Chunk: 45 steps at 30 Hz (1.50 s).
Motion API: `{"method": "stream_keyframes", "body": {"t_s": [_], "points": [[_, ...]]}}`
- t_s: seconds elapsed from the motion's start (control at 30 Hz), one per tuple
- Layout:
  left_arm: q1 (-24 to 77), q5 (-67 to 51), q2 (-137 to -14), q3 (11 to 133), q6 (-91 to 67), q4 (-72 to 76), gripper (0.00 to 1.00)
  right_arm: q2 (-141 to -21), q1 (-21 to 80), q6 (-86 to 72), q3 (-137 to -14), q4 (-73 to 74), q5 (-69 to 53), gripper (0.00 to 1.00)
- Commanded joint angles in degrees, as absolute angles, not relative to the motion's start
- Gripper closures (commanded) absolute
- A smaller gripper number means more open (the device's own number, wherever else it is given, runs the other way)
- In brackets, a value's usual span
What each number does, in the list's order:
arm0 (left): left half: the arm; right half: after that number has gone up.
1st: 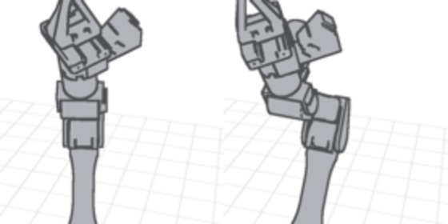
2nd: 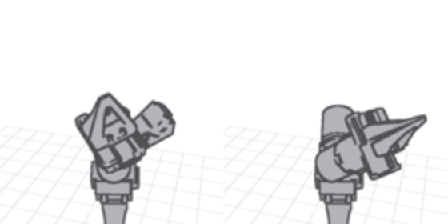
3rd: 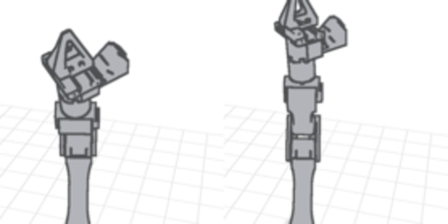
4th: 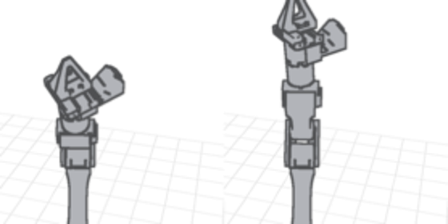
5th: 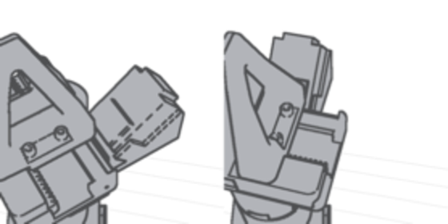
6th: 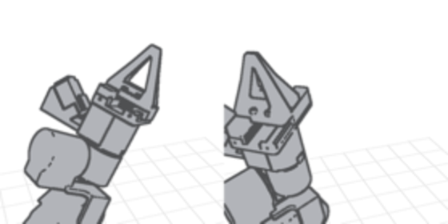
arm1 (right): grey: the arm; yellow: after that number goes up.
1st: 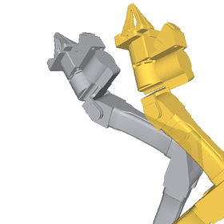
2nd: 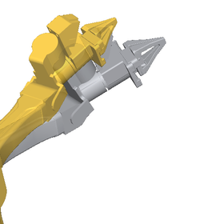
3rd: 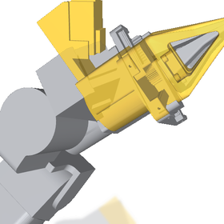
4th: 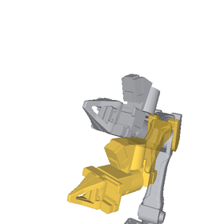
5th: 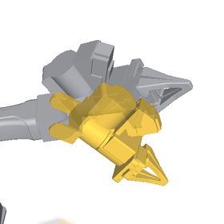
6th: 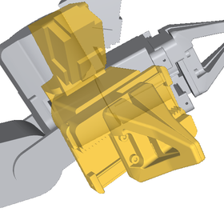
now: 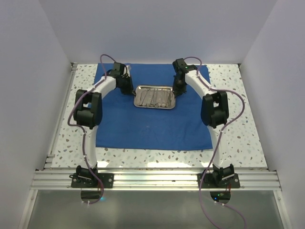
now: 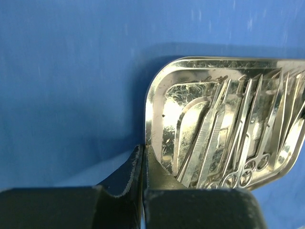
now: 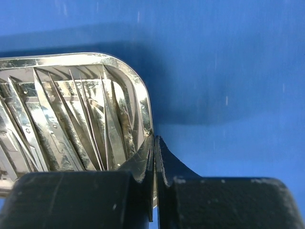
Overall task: Open and lay out the surgical kit
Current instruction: Pick up the container from the surgical kit, then place the container in the surgical kit.
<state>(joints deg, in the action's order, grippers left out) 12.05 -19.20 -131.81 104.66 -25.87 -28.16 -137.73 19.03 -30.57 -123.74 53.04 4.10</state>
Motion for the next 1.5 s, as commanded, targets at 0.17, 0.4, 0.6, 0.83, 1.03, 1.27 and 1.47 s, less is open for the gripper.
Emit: {"method": "stream_keyframes", "body": {"t_s": [0.17,0.4,0.6,0.83,1.03,1.27,1.47], "points": [[13.7,-22.9,-114.1,88.7,-24.8,-29.9,1.0,-123.2,23.8,-32.6,-112.5,52.9,4.5,1.0],[14.0,-23.3,-104.0,75.8,-23.8,-28.6,1.0,-115.1,26.7,-34.3,-100.6,53.3,6.1,1.0],[14.2,-23.7,-100.5,65.8,-24.3,-25.1,1.0,-110.0,28.0,-35.4,-86.5,51.0,7.2,1.0],[14.6,-22.7,-104.1,62.6,-25.0,-23.6,1.0,-114.0,28.1,-34.2,-82.5,46.2,11.1,1.0],[14.9,-20.7,-106.4,65.1,-24.5,-26.4,0.77,-116.0,28.0,-32.5,-87.0,47.5,12.9,0.83],[15.8,-17.0,-101.3,72.1,-24.3,-31.6,0.34,-106.7,28.0,-33.1,-86.4,52.2,15.7,0.19],[19.1,-12.5,-99.4,77.1,-22.7,-35.0,0.58,-97.4,28.0,-30.9,-87.3,55.5,16.2,0.19]]}}
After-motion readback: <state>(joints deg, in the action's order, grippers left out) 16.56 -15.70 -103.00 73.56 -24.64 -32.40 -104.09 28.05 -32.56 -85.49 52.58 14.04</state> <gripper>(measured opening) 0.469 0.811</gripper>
